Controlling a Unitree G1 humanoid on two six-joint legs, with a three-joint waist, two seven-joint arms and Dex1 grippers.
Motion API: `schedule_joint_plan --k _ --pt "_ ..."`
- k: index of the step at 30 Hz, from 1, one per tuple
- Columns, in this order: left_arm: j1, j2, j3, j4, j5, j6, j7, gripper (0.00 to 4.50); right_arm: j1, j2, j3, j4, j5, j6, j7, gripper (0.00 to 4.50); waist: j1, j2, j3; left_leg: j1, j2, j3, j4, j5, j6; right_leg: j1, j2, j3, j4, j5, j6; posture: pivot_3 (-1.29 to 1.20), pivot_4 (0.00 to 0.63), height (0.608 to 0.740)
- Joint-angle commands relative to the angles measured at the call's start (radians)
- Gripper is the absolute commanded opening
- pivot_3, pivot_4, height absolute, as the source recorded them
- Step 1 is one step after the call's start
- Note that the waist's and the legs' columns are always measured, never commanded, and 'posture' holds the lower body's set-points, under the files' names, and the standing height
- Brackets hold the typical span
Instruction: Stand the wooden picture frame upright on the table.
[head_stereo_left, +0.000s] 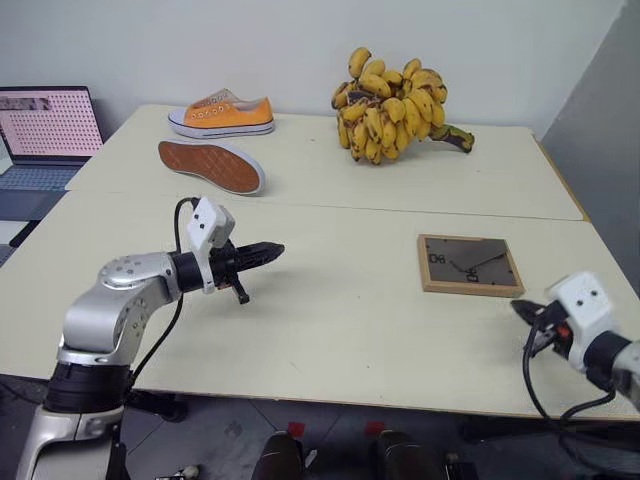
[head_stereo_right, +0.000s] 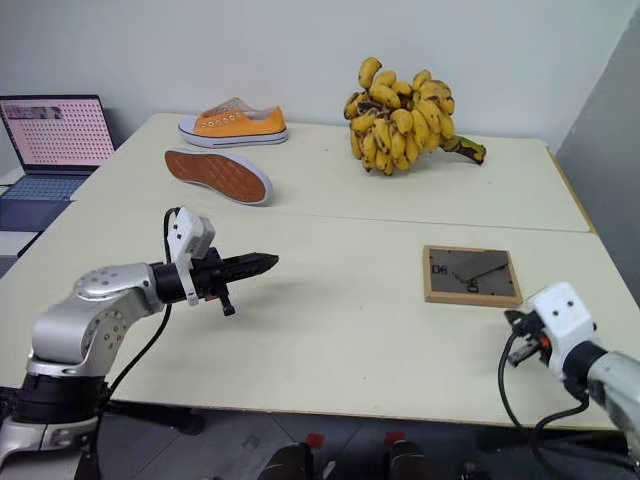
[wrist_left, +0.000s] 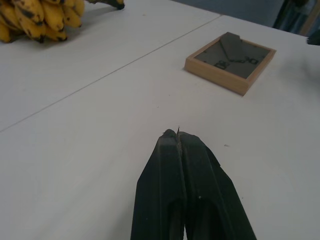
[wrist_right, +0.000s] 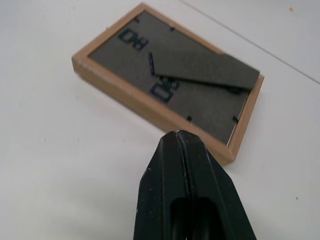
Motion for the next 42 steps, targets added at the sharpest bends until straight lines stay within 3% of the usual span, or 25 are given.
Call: schedule_joint_plan --k 1,23,32,38,42 --pt "-0.028 -0.014 -0.007 0.001 0.010 0.007 0.020 0.02 -0.007 0.032 -0.004 -0.050 0.010 0.027 -0.038 0.00 0.000 0.000 0.000 0.000 0.000 0.000 0.000 0.000 0.000 0.000 0.000 0.000 0.000 0.000 0.000 0.00 0.150 0.740" --pt "-0.157 -0.095 -0.051 0.141 0.098 -0.043 0.057 0.02 0.037 0.127 0.035 -0.083 -0.025 0.064 -0.159 0.00 0.004 0.000 0.000 -0.002 0.000 0.000 0.002 0.000 0.000 -0.001 0.000 0.000 0.000 0.000 0.000 0.00 0.150 0.740" --pt "-0.386 -0.274 -0.182 0.609 0.299 -0.332 0.060 0.02 0.004 0.210 0.145 0.010 -0.107 0.016 -0.228 0.00 0.010 0.000 0.000 -0.004 -0.001 0.000 0.003 0.000 0.000 -0.003 0.000 0.000 0.000 0.002 -0.001 0.00 0.150 0.740" --pt "-0.588 -0.409 -0.201 0.985 0.391 -0.542 0.089 0.02 -0.033 0.241 0.205 0.069 -0.172 -0.002 -0.278 0.00 0.010 0.000 0.000 -0.008 -0.002 -0.002 0.005 0.000 0.001 -0.004 0.000 -0.002 0.000 0.003 -0.003 0.00 0.150 0.740" --pt "-0.674 -0.478 -0.194 1.140 0.430 -0.628 0.119 0.02 -0.068 0.241 0.229 0.138 -0.227 -0.032 -0.305 0.00 0.010 0.000 0.000 -0.008 -0.002 -0.002 0.005 0.000 0.001 -0.004 0.000 -0.002 0.000 0.003 -0.003 0.00 0.150 0.740"
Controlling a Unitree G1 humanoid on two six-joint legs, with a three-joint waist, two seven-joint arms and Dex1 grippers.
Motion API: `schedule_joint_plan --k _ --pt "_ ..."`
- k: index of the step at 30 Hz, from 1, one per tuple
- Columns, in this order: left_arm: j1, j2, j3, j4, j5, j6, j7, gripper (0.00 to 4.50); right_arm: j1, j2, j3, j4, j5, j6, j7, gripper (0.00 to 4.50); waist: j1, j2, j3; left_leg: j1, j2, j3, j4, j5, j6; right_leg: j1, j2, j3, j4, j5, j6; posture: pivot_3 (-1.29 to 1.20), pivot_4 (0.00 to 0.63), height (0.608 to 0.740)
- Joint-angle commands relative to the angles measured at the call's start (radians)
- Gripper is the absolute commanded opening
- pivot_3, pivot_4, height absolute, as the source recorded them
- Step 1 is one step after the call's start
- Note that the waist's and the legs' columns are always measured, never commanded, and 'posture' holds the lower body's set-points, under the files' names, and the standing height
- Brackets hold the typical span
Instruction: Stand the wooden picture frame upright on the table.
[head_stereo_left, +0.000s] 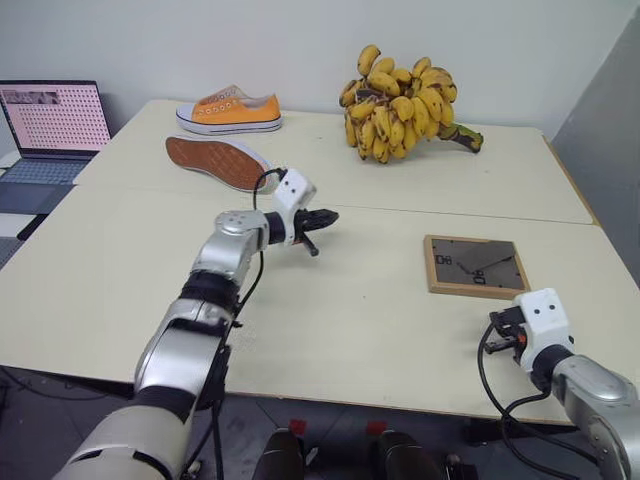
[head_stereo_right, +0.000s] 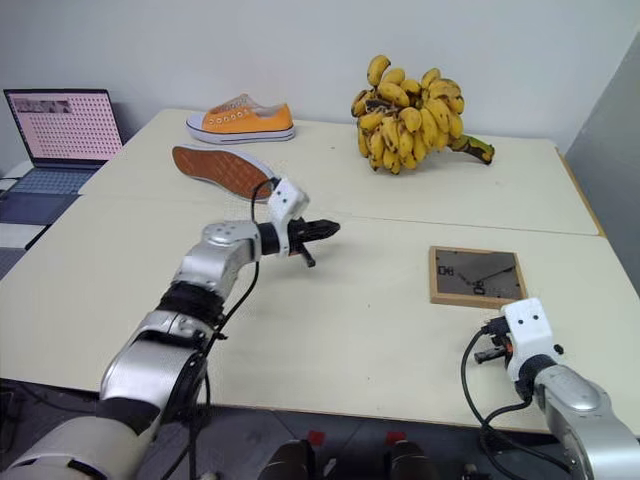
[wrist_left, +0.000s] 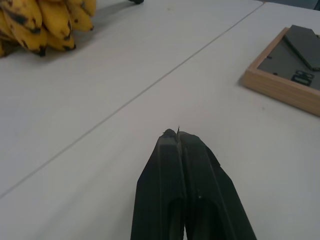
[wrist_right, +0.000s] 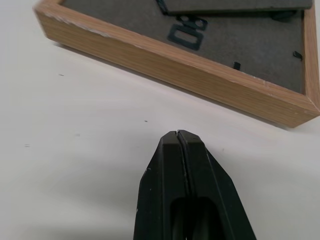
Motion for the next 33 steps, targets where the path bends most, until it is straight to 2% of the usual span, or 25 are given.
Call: schedule_joint_plan --k 1,10,14,16,25,33 --pt "-0.094 -0.059 0.016 0.140 0.040 -0.107 0.026 0.02 -0.046 -0.004 0.001 0.061 -0.067 -0.053 -0.036 0.00 -0.001 0.000 0.000 0.000 0.000 0.000 0.000 0.000 0.000 0.000 0.000 0.000 0.000 0.000 0.000 0.00 0.150 0.740" --pt "-0.125 -0.071 0.052 0.216 0.061 -0.179 0.012 0.02 -0.144 -0.065 -0.010 0.299 -0.136 -0.194 0.000 0.00 -0.015 0.000 0.000 0.000 0.000 0.000 0.000 0.000 0.000 0.000 0.000 0.000 0.001 0.000 0.000 0.00 0.150 0.740" --pt "-0.120 -0.062 0.071 0.217 0.063 -0.181 0.016 0.02 -0.236 -0.088 0.018 0.438 -0.160 -0.268 0.028 0.00 -0.020 0.000 0.000 0.000 -0.001 0.001 0.000 0.001 0.001 0.000 0.000 0.001 0.001 0.001 0.001 0.00 0.150 0.740" --pt "-0.106 -0.053 0.076 0.209 0.066 -0.182 0.013 0.02 -0.330 -0.101 0.064 0.553 -0.192 -0.324 0.052 0.00 -0.024 0.000 0.000 0.001 -0.001 0.000 0.000 0.001 0.001 0.000 0.000 0.000 0.001 0.001 0.001 0.00 0.150 0.740" --pt "-0.071 -0.044 0.077 0.187 0.076 -0.159 0.023 0.02 -0.590 -0.053 0.162 0.944 -0.264 -0.529 0.078 0.00 -0.039 0.001 0.000 0.002 -0.001 0.002 -0.001 0.001 0.002 0.001 -0.001 0.002 0.002 0.001 0.002 0.00 0.150 0.740" --pt "-0.059 -0.054 0.076 0.159 0.085 -0.147 0.034 0.02 -0.681 -0.043 0.183 1.176 -0.322 -0.673 0.075 0.00 -0.053 0.001 0.000 0.004 -0.001 0.002 0.000 0.002 0.002 0.001 -0.001 0.001 0.004 0.002 0.002 0.00 0.150 0.740"
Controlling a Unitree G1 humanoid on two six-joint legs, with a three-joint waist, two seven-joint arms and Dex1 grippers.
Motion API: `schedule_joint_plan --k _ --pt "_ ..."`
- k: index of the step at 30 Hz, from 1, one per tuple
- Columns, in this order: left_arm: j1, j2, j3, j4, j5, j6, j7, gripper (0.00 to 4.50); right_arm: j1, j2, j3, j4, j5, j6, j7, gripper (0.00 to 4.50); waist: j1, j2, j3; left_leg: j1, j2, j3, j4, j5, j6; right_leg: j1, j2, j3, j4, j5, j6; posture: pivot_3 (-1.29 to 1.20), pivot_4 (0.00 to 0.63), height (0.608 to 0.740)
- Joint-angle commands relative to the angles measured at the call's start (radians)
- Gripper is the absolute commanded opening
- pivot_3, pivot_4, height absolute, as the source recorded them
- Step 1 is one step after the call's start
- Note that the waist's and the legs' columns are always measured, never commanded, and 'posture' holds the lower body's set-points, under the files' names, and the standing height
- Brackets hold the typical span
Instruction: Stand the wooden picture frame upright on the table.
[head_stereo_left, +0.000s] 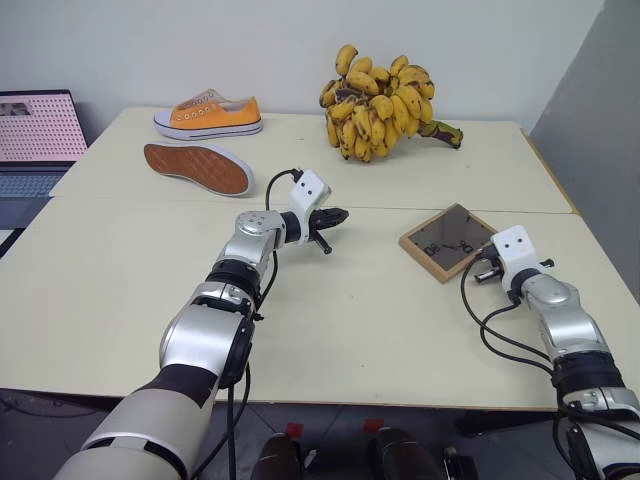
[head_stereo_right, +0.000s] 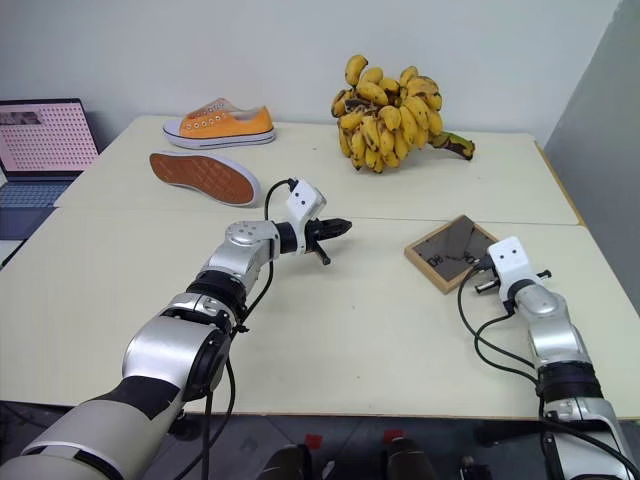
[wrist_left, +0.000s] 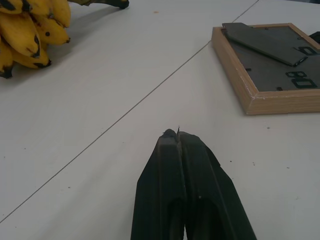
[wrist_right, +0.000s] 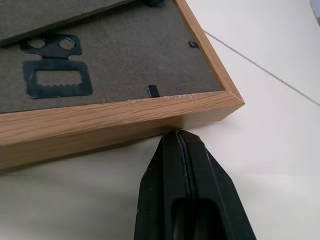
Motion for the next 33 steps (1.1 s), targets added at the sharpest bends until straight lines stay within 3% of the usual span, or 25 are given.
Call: schedule_joint_plan --k 1,8,17,23,33 --pt "-0.011 -0.003 0.017 -0.048 0.000 0.009 0.009 0.02 -0.006 -0.020 0.011 0.087 -0.030 -0.051 0.010 0.00 0.000 0.000 0.000 0.000 0.000 0.000 0.000 0.000 0.000 0.000 0.000 0.000 0.000 0.000 0.000 0.00 0.150 0.740" --pt "-0.016 -0.008 0.032 -0.066 -0.012 0.024 0.025 0.02 -0.054 -0.108 0.006 0.270 -0.066 -0.161 0.021 0.00 0.013 0.000 0.000 0.000 -0.002 0.000 0.000 0.000 0.000 0.001 -0.001 0.000 0.000 0.000 0.000 0.00 0.150 0.740" --pt "-0.001 -0.006 0.047 -0.114 -0.019 0.044 0.027 0.02 -0.224 -0.125 0.036 0.555 -0.110 -0.285 -0.011 0.00 0.016 0.000 0.000 0.000 -0.003 0.000 0.000 0.000 0.000 0.001 -0.003 -0.001 -0.001 0.000 0.000 0.00 0.150 0.740" --pt "0.010 -0.008 0.057 -0.141 -0.020 0.059 0.032 0.02 -0.334 -0.062 0.021 0.693 -0.100 -0.339 -0.040 0.00 0.009 0.000 0.000 0.000 -0.003 0.000 0.000 0.000 0.000 0.001 -0.003 0.000 0.000 0.000 0.000 0.00 0.150 0.740" --pt "0.009 -0.017 0.059 -0.148 -0.017 0.071 0.035 0.02 -0.370 0.107 -0.028 0.711 -0.037 -0.416 -0.035 0.00 -0.026 0.000 0.000 0.001 -0.002 0.000 -0.001 0.000 0.000 0.001 -0.002 0.000 0.001 0.000 0.000 0.00 0.150 0.740"
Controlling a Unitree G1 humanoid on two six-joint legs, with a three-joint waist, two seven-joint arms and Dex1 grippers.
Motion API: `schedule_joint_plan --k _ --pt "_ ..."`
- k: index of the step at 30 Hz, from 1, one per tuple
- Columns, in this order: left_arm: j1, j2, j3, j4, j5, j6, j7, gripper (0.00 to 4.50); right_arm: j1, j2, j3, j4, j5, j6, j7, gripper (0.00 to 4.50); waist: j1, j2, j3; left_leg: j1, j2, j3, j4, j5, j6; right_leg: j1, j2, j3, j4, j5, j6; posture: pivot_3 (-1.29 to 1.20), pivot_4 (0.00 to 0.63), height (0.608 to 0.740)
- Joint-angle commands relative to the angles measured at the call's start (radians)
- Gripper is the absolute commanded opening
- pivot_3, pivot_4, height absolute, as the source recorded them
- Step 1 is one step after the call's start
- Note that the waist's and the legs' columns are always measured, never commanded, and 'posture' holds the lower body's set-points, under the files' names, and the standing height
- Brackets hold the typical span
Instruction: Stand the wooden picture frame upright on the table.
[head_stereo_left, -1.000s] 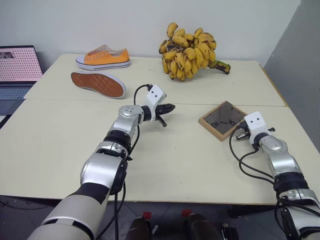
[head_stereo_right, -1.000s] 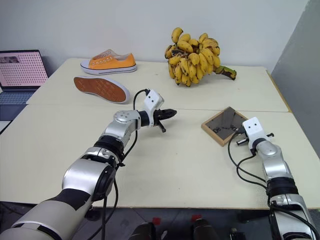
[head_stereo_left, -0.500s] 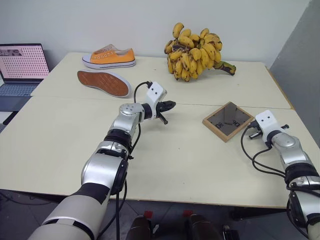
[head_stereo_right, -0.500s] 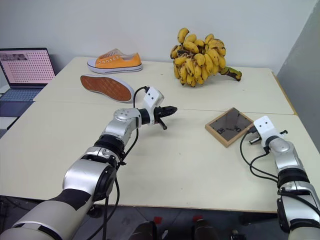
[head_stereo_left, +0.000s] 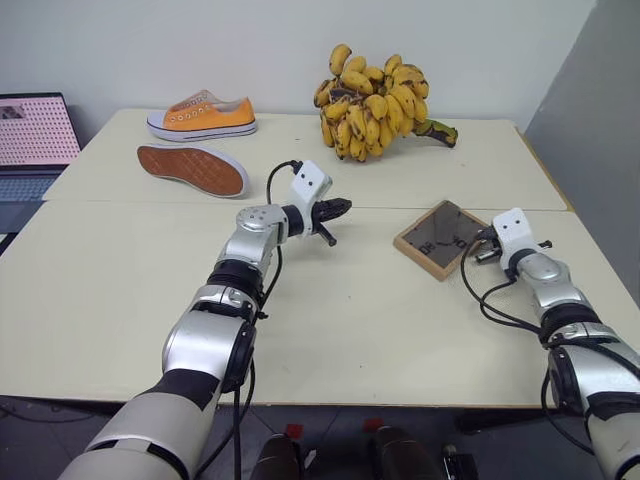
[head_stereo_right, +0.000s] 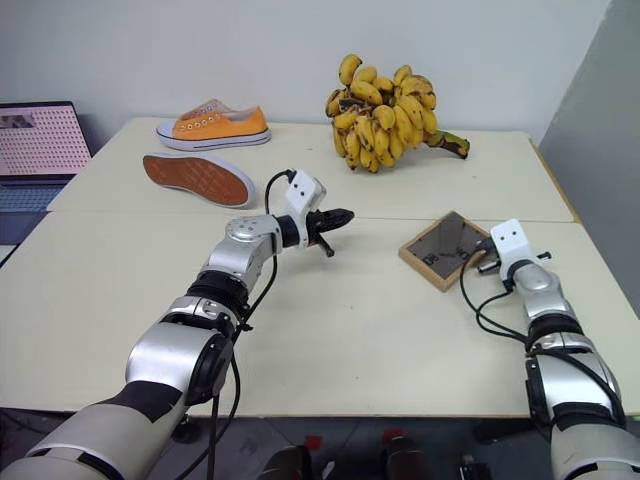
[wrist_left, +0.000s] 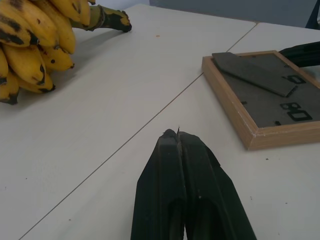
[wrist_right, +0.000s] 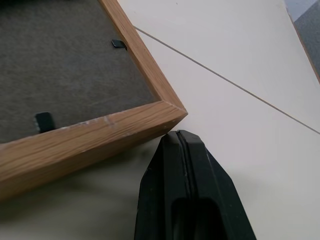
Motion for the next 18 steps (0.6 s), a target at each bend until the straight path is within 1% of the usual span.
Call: schedule_joint_plan --k 1,6,12,18 --pt "-0.013 -0.006 0.012 -0.031 -0.010 0.002 0.009 0.02 0.000 0.095 -0.025 -0.012 0.043 -0.054 0.023 0.00 -0.009 0.000 0.000 0.001 0.000 0.000 0.000 0.000 0.000 0.000 0.000 0.000 0.000 0.000 0.000 0.00 0.150 0.740" --pt "-0.014 -0.007 0.012 -0.027 -0.008 0.002 0.008 0.02 0.041 0.171 -0.035 -0.067 0.075 -0.084 0.074 0.00 -0.025 0.000 0.000 0.003 0.001 0.001 -0.001 0.000 0.000 0.000 0.001 0.001 0.003 0.000 0.000 0.00 0.150 0.740" --pt "-0.019 -0.005 0.003 -0.006 0.008 -0.003 0.018 0.02 0.101 0.223 -0.031 -0.169 0.097 -0.088 0.090 0.00 -0.032 0.000 0.000 0.004 0.001 0.001 -0.001 0.000 0.000 0.000 0.001 0.001 0.004 0.000 0.000 0.00 0.150 0.740" --pt "-0.015 0.012 -0.051 0.107 0.113 0.016 0.173 0.02 0.173 0.254 -0.025 -0.326 0.108 -0.049 0.102 0.00 -0.032 0.000 0.000 0.006 0.001 0.001 -0.001 0.000 0.000 0.001 0.001 0.001 0.005 0.000 0.000 0.00 0.150 0.740"
